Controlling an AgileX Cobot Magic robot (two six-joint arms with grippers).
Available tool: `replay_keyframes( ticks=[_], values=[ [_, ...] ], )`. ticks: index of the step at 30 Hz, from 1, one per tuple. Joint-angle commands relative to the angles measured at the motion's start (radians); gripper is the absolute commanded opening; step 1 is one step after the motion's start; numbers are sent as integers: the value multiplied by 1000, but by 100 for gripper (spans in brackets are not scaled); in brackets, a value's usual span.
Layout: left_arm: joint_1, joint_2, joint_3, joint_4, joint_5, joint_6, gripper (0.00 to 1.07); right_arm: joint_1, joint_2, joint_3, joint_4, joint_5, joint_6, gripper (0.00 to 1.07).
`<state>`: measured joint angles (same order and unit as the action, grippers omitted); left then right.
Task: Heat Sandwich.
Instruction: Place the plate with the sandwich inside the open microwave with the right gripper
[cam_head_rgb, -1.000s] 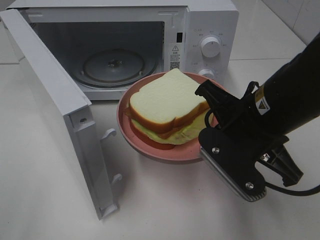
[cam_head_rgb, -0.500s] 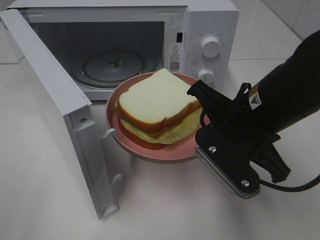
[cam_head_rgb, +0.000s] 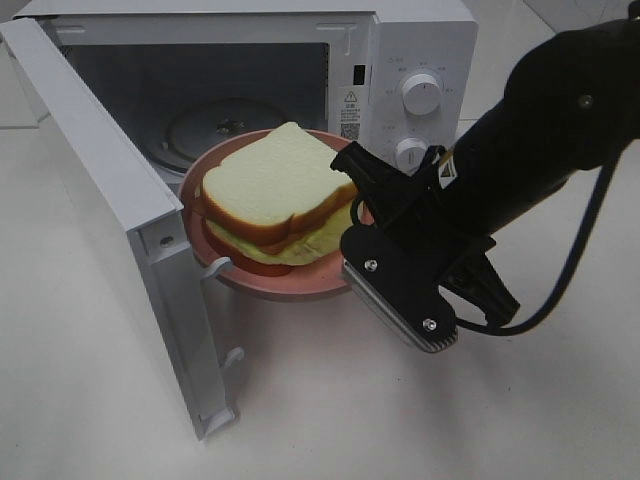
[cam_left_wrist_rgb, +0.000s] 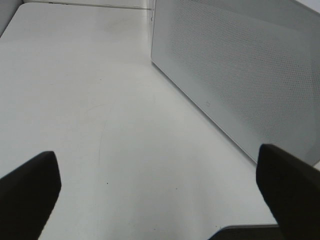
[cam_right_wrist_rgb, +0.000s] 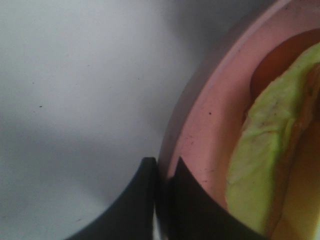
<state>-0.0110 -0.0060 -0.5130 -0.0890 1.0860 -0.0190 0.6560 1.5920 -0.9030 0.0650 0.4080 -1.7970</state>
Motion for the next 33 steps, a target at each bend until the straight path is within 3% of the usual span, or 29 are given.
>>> replay_keyframes(
  ticks=[1, 9, 33],
  values=[
    [-6, -15, -1, -9, -14, 2, 100, -1, 19, -32, 27, -29, -27, 2],
    [-6, -15, -1, -9, -14, 2, 100, -1, 113, -136, 122, -24, -114, 2],
    [-6, -15, -1, -9, -14, 2, 100, -1, 353, -460, 101, 59, -60, 4]
  ],
)
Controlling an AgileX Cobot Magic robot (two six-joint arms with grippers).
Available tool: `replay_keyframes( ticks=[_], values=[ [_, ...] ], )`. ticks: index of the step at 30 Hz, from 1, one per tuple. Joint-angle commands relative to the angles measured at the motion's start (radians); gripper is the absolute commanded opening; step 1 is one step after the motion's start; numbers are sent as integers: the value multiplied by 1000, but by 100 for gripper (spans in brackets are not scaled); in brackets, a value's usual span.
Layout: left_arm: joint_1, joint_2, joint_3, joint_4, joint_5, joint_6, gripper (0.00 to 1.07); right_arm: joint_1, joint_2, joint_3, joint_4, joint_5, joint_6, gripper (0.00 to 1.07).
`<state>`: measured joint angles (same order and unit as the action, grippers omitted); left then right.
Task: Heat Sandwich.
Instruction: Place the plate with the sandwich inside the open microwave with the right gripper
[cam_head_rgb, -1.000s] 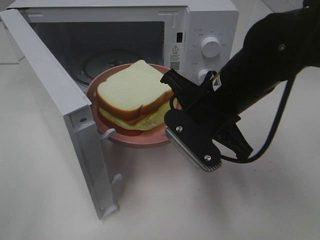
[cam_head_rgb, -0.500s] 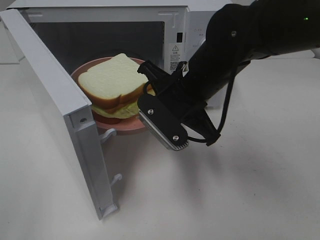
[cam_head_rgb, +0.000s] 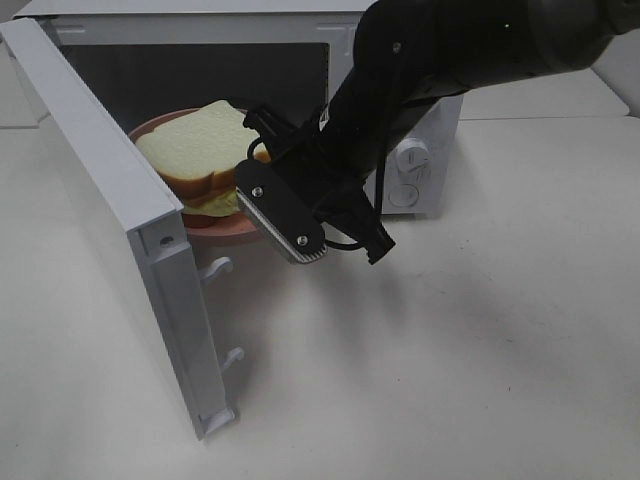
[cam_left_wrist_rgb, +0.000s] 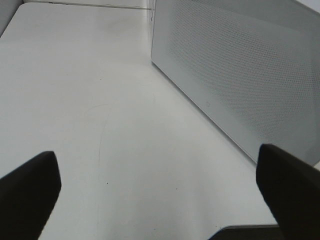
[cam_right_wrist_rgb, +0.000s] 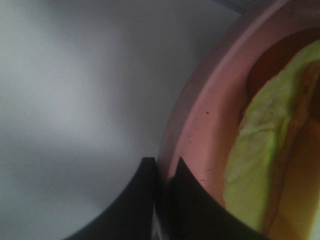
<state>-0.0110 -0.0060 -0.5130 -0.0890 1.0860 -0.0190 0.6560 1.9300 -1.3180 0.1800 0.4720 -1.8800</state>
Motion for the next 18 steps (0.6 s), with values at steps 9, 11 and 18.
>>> replay_keyframes(
  ticks=[9, 11, 18],
  values=[
    [-6, -15, -1, -9, -14, 2, 100, -1, 109, -218, -79, 73, 138, 4],
    [-6, -15, -1, -9, -14, 2, 100, -1, 135, -257, -87, 86, 156, 4],
    [-6, -15, -1, -9, -14, 2, 100, -1, 214, -368, -102, 122, 213, 4]
  ],
)
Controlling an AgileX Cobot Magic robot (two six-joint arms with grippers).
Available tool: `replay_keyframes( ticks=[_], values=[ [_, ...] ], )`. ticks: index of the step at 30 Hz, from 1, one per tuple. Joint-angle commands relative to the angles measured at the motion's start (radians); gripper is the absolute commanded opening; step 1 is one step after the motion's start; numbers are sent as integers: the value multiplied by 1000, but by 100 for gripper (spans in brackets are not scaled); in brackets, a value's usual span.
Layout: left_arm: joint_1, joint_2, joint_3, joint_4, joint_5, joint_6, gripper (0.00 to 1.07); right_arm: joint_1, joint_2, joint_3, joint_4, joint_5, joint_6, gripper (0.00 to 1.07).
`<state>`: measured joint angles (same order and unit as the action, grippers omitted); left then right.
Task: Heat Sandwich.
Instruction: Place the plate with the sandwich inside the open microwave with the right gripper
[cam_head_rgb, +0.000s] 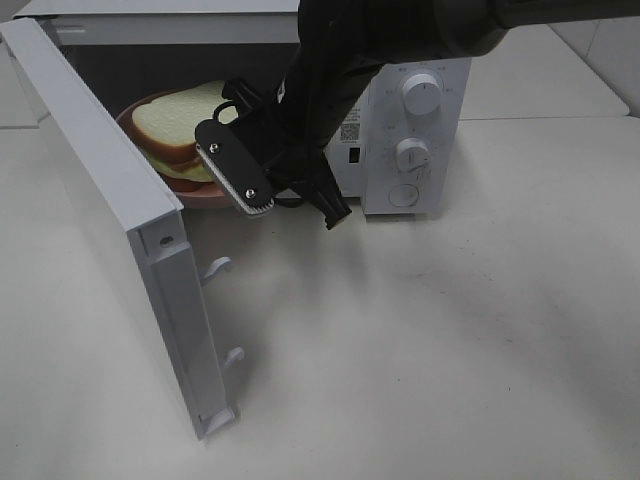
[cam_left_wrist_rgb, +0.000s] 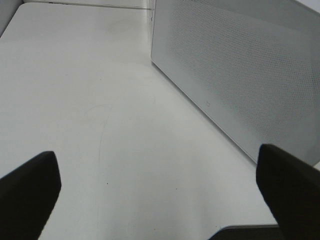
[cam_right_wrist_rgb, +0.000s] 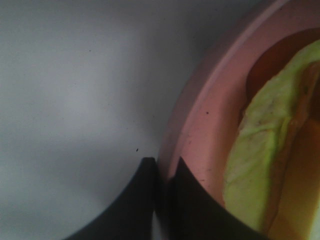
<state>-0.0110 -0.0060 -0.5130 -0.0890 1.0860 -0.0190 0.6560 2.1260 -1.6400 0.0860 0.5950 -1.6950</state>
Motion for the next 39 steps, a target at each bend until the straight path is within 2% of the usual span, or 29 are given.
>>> replay_keyframes(
  ticks=[1, 8, 22, 33, 37, 39],
  values=[
    [-6, -15, -1, -9, -14, 2, 100, -1, 30, -63, -15, 5, 40, 4],
    [-6, -15, -1, -9, -14, 2, 100, -1, 113, -202, -98, 61, 178, 4],
    [-6, -15, -1, -9, -14, 2, 100, -1, 237, -405, -132, 74, 264, 5],
    [-6, -15, -1, -9, -14, 2, 100, -1, 274, -414, -140, 19, 275, 9],
    [-6, -15, -1, -9, -14, 2, 100, -1, 282, -414, -186, -15, 385, 22],
    [-6, -15, -1, -9, -14, 2, 100, -1, 282, -414, -197, -21, 412, 24]
  ],
)
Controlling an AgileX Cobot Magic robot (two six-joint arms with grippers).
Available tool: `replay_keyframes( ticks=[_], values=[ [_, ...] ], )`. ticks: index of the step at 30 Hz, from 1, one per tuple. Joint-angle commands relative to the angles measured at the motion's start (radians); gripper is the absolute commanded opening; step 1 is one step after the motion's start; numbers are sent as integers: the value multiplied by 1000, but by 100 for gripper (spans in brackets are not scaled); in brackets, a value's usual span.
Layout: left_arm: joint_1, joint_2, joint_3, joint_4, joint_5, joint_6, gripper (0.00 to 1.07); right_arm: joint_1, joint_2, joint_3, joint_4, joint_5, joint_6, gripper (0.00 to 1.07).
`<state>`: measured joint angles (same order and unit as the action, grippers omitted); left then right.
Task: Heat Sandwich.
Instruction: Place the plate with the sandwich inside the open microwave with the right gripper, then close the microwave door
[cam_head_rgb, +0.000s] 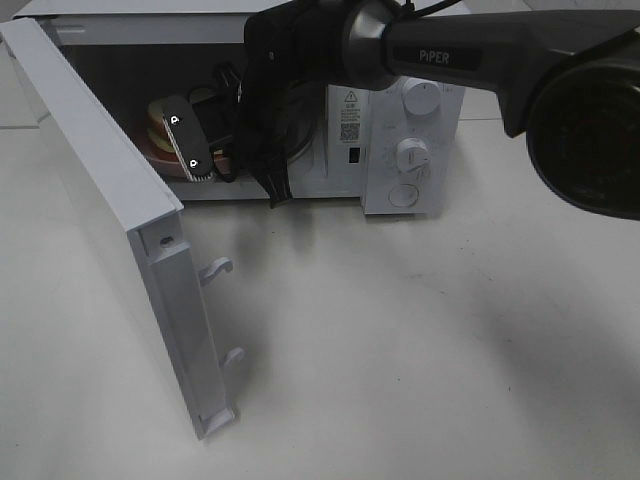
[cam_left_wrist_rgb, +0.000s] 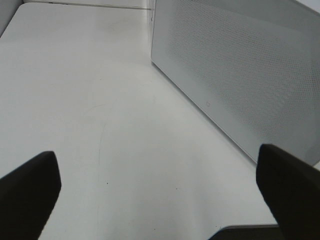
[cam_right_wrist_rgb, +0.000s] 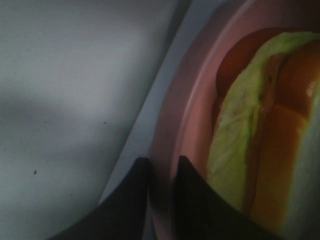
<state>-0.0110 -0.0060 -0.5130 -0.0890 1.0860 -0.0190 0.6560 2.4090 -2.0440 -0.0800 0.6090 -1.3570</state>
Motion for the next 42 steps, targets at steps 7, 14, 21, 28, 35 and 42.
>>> replay_keyframes(
  ticks=[7, 14, 21, 28, 35, 42],
  values=[
    [-6, -15, -1, -9, -14, 2, 100, -1, -1, -10, -60, -33, 181, 46],
    [-6, -15, -1, -9, -14, 2, 100, -1, -6, -6, -59, 56, 203, 56],
    [-6, -15, -1, -9, -14, 2, 100, -1, -80, 110, -48, 0, 203, 79],
    [-6, -15, -1, -9, -14, 2, 100, -1, -162, 236, -42, -49, 203, 86],
    [-6, -15, -1, -9, -14, 2, 100, -1, -266, 394, -45, -96, 203, 85],
    [-6, -15, -1, -9, -14, 2, 100, -1, -370, 538, -45, -103, 203, 83]
  ],
)
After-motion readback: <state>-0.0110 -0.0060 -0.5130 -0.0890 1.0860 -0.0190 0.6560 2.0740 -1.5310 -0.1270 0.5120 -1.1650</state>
